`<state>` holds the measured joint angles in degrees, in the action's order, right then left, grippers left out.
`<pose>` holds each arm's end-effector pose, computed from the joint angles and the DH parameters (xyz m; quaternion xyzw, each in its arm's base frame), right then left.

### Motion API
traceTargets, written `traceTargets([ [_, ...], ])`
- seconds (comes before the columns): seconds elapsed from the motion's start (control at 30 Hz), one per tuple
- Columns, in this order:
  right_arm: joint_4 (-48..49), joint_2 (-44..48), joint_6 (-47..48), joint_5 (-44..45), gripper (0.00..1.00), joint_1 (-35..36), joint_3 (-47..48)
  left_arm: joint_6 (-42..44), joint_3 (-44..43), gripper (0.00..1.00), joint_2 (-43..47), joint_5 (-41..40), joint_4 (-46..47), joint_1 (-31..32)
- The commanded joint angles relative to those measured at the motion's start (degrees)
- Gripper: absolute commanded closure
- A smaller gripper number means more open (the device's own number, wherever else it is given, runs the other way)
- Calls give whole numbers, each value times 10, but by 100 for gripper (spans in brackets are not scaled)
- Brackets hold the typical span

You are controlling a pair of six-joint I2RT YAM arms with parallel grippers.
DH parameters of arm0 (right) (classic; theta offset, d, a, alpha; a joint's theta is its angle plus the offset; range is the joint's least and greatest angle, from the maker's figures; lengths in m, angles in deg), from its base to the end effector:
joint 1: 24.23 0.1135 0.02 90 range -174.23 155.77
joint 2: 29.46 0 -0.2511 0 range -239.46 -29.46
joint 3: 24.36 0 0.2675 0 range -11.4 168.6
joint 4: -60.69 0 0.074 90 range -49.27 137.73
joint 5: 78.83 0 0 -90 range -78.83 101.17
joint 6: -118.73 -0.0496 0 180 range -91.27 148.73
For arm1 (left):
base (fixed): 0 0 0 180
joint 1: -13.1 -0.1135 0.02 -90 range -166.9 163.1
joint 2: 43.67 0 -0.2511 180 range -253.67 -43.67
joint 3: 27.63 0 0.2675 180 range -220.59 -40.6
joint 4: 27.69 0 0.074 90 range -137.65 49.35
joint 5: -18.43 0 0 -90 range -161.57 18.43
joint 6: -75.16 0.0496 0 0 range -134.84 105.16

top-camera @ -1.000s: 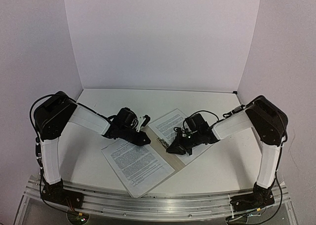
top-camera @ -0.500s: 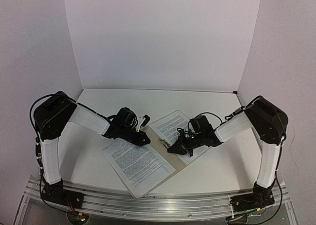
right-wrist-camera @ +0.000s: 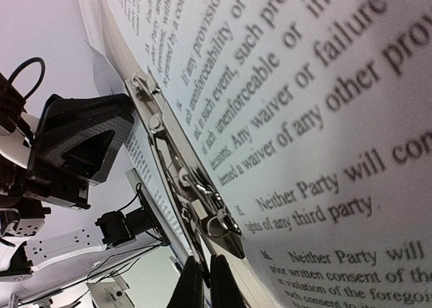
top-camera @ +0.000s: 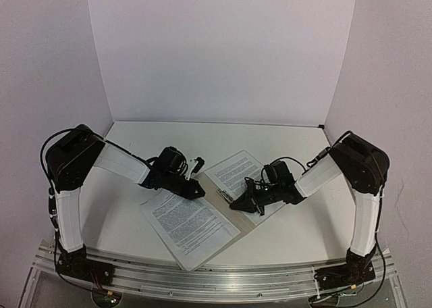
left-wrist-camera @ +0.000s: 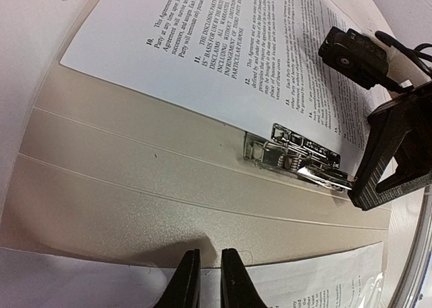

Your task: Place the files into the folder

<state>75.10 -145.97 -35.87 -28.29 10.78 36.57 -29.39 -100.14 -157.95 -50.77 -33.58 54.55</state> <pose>0.2832 0.2368 0.0436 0.0840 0.8643 0.4956 0.0163 0.2910 -0.2805 0.0752 0.2767 0.8769 -0.3154 0.2346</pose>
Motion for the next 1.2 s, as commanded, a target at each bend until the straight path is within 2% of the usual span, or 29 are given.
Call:
traceTargets([
  [0.0,-163,-64,-55,97,100,-17,-39,6,18,87,-21,-32,-105,-8],
  [0.2,-67,-47,-138,98,100,-35,-108,2,30,87,-21,-33,-94,-9],
  [0.33,-59,-72,-151,91,100,-35,-113,0,32,87,-21,-32,-90,-9],
  [0.63,-74,-103,-177,108,100,-34,-119,-2,31,88,-22,-29,-93,-11],
  [0.87,-166,-99,-133,130,100,-31,-96,0,27,88,-22,-24,-94,-13],
  [0.93,-178,-96,-123,132,100,-31,-89,2,21,88,-21,-9,-94,-12],
  [1.03,-204,-93,-100,132,100,-31,-65,17,-9,84,-12,70,-85,-15],
  [1.17,-205,-85,-95,114,100,-22,-38,79,-59,73,-7,181,-82,-21],
])
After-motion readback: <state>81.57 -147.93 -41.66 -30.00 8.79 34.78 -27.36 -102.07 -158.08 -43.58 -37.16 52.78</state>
